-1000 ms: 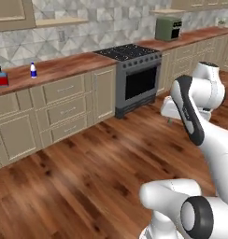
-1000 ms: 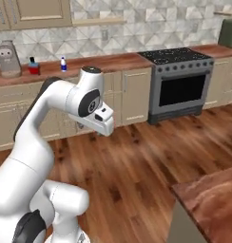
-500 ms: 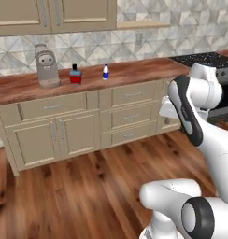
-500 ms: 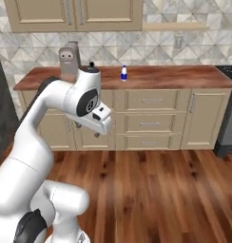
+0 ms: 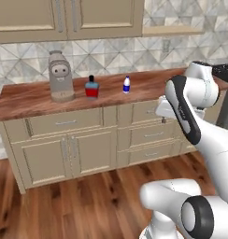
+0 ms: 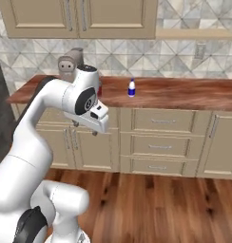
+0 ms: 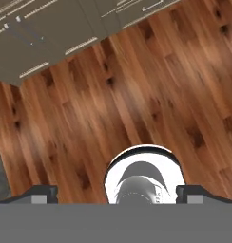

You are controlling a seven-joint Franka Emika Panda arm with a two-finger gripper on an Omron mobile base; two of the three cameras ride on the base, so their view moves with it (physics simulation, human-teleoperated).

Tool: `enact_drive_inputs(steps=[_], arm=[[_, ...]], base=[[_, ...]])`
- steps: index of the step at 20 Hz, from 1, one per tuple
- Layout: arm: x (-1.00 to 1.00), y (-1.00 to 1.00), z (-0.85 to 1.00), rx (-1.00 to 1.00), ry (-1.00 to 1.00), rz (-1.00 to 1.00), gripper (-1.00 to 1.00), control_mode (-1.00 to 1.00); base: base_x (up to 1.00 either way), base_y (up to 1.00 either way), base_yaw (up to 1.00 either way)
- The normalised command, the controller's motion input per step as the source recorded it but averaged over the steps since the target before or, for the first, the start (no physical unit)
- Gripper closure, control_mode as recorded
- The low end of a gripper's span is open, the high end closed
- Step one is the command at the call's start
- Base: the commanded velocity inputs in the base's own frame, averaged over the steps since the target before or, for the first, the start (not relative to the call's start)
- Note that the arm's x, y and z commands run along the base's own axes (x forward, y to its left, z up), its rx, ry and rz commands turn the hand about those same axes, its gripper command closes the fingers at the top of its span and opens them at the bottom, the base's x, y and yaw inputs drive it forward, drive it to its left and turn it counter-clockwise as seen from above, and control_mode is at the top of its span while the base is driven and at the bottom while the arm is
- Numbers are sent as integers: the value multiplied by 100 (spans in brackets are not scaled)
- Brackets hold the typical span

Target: Place the drinks on the dining counter in a tight cluster.

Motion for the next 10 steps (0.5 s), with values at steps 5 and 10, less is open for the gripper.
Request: enact_drive_inputs(steps=[5, 10], arm=[[0, 0, 0, 0, 0, 0, -100, 100], [0, 0, 0, 0, 0, 0, -100, 100]], base=[[100, -21, 22], [100, -9, 23]])
